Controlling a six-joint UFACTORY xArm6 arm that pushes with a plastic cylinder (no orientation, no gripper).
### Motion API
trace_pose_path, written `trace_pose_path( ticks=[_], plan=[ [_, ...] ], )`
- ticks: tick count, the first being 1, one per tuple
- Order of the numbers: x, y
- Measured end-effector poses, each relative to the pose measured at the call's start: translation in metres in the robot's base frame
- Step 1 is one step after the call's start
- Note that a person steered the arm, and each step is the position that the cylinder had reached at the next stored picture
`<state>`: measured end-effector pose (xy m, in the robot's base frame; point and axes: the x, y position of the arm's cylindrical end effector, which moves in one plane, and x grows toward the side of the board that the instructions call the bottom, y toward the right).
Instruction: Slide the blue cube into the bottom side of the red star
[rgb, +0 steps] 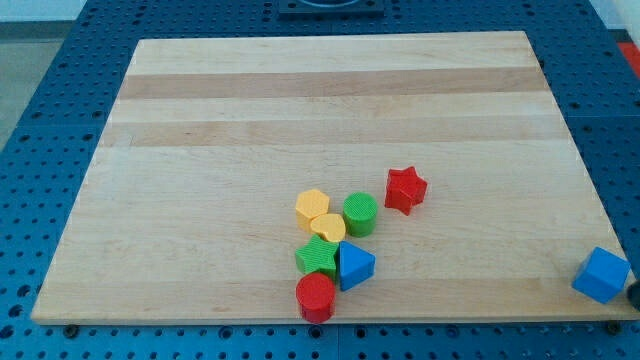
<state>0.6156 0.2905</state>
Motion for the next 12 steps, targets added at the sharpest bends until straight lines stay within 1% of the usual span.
trace_pose_path(
  ticks=[1,2,5,6,7,8,9,10,12],
  plan=[
    [-0.018,-0.017],
    [-0.023,-0.052],
    [-0.026,-0.144],
    [-0.023,-0.132],
    [-0.003,-0.081],
    [-0.003,-0.059],
    [-0.039,-0.054],
    [-0.054,-0.061],
    [-0.054,-0.093]
  ],
)
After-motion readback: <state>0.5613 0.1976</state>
